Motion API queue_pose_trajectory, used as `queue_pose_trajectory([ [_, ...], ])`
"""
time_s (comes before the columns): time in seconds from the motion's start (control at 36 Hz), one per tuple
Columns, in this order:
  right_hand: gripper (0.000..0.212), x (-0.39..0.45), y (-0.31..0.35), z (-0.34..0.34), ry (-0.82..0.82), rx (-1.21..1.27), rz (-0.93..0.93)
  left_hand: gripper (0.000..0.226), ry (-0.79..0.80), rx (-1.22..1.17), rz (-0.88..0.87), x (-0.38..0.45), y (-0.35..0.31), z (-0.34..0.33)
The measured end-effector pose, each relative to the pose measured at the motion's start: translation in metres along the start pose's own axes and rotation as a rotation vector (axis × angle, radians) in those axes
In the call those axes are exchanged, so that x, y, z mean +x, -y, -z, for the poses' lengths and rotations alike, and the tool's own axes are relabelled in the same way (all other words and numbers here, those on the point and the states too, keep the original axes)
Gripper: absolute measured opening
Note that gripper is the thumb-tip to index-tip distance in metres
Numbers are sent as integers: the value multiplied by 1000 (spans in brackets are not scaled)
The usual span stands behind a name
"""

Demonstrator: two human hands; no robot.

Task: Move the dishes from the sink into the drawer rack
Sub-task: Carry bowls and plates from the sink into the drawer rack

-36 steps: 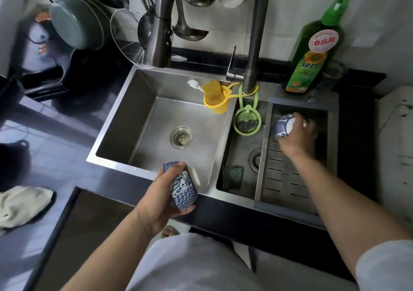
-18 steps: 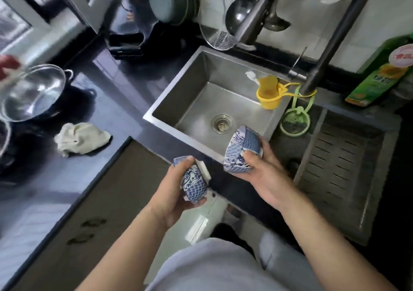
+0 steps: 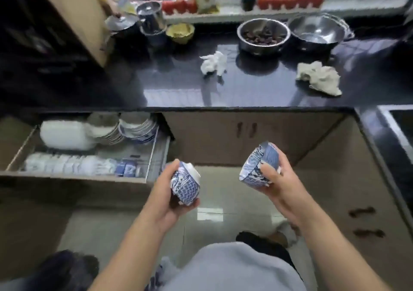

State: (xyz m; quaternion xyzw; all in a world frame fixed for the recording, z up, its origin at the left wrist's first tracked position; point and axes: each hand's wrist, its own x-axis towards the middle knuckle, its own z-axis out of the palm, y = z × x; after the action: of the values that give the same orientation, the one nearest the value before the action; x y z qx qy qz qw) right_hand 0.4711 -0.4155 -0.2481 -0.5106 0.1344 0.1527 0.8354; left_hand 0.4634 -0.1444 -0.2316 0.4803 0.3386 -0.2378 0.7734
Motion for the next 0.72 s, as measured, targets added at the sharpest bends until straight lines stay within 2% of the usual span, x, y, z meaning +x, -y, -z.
queue_pose_trajectory([
  [0.06, 78, 2, -39, -63, 83, -72, -94, 44, -107, -108, -32, -28, 1, 66],
  [0.14, 72, 5, -77, -140, 214, -199, -197, 35, -256, -192, -60, -62, -2, 139],
  [0.19, 80, 14, -93, -190, 290, -281, -225, 41, -331, -262, -83, -75, -5, 183],
  [0.31, 73, 37, -111, -254, 344, -364, -241, 29, -399, -421, -96, -83, -6, 233],
  [0.39, 93, 54, -124, -274, 380, -435, -242, 25, -386, -451, -90, -80, -4, 254],
  [0.47, 111, 78, -141, -285, 328, -496, -283, 28, -394, -413, -74, -71, -18, 281],
  [0.53, 110, 96, -153, -289, 277, -568, -293, 38, -421, -350, -98, -61, -34, 300],
  [0.58, 111, 120, -166, -296, 230, -683, -298, 35, -476, -268, -141, -49, -55, 320],
  [0.64, 121, 146, -178, -298, 177, -736, -312, 28, -523, -193, -170, -38, -78, 336],
  [0.69, 125, 171, -189, -306, 138, -775, -336, 32, -535, -104, -161, -30, -100, 352],
  [0.72, 120, 180, -193, -312, 130, -807, -337, 38, -522, -62, -146, -28, -110, 359],
])
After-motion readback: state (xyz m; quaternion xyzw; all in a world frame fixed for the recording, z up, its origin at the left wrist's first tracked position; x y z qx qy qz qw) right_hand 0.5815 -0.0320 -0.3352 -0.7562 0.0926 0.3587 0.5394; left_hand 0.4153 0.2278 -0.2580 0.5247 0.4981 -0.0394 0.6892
